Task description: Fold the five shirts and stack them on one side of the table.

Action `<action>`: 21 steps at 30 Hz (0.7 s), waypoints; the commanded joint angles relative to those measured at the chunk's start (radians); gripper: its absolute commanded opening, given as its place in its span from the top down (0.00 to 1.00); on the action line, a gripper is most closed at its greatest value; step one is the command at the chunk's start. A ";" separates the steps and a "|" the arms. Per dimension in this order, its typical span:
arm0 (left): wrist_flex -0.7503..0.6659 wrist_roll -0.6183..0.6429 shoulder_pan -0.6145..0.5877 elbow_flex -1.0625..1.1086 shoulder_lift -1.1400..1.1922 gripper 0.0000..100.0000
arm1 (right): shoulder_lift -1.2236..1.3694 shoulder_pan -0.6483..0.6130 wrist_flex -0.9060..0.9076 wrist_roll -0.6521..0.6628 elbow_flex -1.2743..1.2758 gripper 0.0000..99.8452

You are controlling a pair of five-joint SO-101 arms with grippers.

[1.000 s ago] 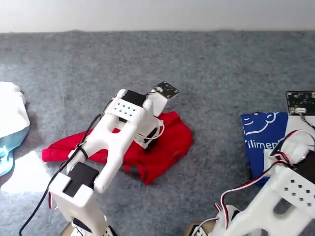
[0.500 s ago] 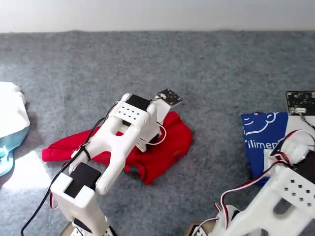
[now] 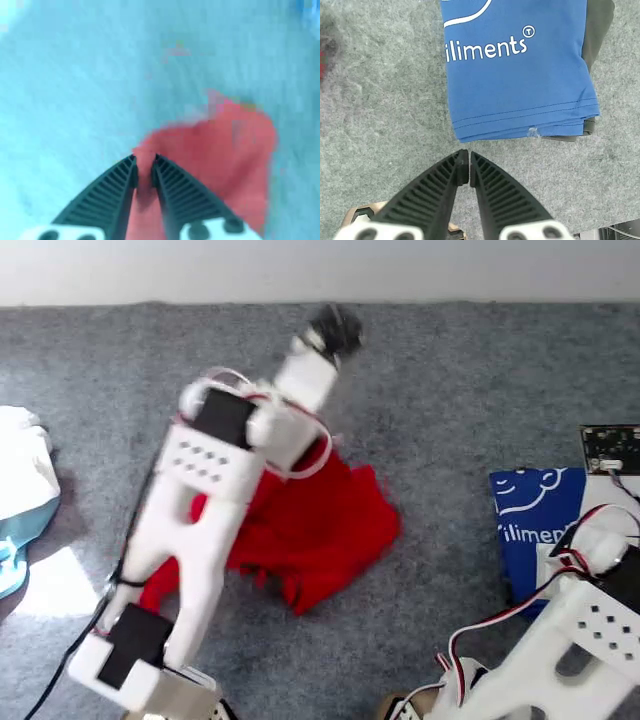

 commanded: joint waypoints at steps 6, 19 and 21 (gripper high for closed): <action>-0.138 -0.009 -0.035 -0.461 -0.064 0.99 | -0.018 -0.008 0.042 -0.005 0.003 0.98; -0.175 -0.017 0.054 -0.800 -0.069 0.99 | -0.018 -0.008 0.042 -0.005 0.087 0.98; -0.081 -0.054 0.054 -0.806 -0.066 0.99 | -0.018 -0.010 0.042 -0.005 0.087 0.98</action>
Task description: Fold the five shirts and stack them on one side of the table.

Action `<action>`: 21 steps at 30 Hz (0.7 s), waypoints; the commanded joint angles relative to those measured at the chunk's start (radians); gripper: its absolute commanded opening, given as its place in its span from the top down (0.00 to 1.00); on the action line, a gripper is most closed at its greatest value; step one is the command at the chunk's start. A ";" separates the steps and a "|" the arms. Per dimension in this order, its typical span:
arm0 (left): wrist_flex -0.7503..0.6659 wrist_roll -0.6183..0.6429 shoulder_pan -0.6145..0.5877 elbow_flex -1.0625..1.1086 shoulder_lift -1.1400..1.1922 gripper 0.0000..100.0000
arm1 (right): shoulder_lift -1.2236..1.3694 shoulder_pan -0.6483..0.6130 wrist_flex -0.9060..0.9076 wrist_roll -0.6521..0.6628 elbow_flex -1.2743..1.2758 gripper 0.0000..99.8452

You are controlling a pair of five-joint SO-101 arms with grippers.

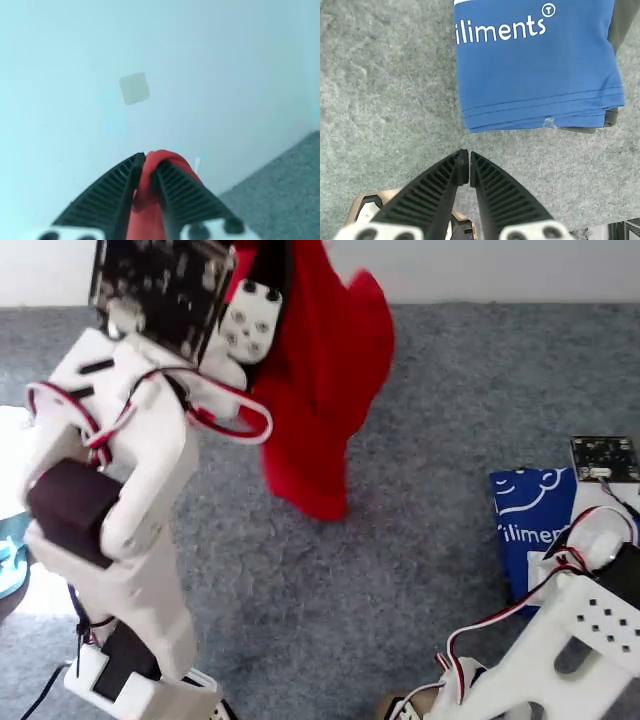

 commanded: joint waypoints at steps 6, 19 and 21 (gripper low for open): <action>0.390 -0.084 -0.083 -0.035 -0.029 0.99 | -0.018 -0.010 0.042 -0.005 0.000 0.98; 0.379 -0.318 -0.457 0.862 -0.253 0.99 | -0.010 -0.239 0.039 -0.014 0.000 0.98; 0.376 -0.353 -0.519 1.007 -0.298 0.99 | -0.005 -0.352 0.030 -0.037 0.005 0.98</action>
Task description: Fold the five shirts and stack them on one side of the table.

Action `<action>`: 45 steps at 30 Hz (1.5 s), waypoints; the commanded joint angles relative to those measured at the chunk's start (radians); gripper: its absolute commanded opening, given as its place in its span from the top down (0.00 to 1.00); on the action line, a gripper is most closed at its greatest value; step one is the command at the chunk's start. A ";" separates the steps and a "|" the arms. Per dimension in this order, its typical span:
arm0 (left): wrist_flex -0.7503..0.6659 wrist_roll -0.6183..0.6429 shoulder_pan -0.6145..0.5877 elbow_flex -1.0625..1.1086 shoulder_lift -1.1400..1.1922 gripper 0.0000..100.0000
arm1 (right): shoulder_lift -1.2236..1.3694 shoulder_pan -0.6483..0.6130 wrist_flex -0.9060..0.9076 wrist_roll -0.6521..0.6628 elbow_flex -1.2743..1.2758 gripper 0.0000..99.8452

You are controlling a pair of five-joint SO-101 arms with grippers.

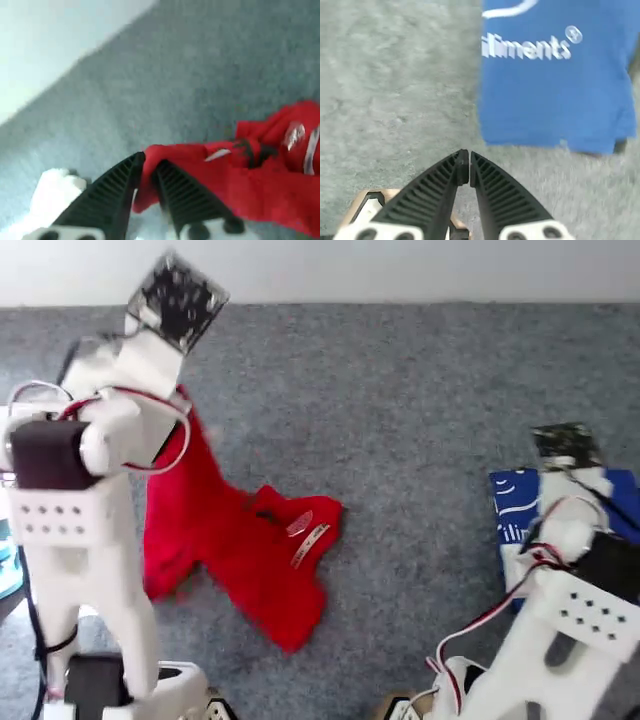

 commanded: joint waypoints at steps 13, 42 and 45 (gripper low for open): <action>-0.157 -0.196 -0.466 0.733 -0.295 0.99 | 0.364 -0.791 -0.024 -0.278 -0.041 0.98; -0.318 -0.195 -0.841 1.046 -0.417 0.99 | 1.184 -1.360 0.039 -0.288 -0.646 0.82; -0.318 -0.193 -0.839 1.046 -0.416 0.99 | 1.182 -1.379 0.041 -0.288 -0.646 0.87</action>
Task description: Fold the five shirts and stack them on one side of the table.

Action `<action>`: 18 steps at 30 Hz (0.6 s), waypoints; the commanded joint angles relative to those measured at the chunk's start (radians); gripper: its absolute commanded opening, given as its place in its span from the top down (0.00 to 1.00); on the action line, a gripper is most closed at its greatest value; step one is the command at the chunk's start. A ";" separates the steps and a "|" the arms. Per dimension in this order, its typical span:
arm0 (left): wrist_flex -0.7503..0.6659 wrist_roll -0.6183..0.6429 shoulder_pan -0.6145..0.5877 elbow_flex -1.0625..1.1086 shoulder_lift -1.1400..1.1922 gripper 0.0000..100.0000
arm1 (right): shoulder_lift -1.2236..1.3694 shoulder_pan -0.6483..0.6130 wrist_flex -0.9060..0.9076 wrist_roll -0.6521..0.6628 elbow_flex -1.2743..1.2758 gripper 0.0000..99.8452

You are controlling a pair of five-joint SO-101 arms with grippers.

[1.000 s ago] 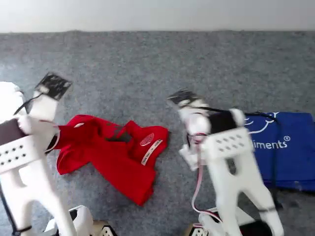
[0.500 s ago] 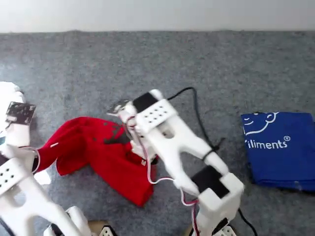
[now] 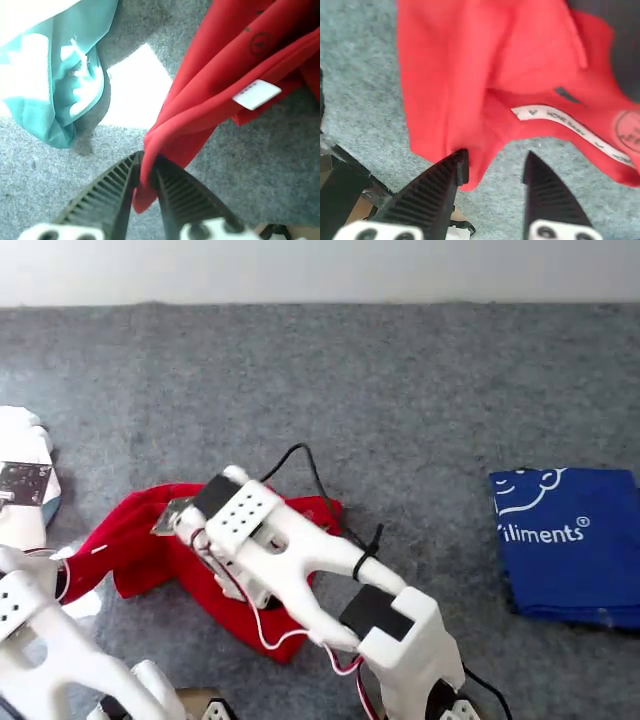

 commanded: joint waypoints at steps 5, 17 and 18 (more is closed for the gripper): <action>-0.012 -0.006 0.000 -0.007 -0.023 0.99 | -0.036 -0.021 0.045 -0.014 -0.028 0.89; -0.071 -0.006 0.000 -0.004 -0.018 0.99 | -0.091 -0.012 0.039 -0.014 0.025 0.89; -0.071 -0.006 0.000 -0.004 -0.017 0.99 | -0.079 0.004 0.038 -0.014 0.025 0.89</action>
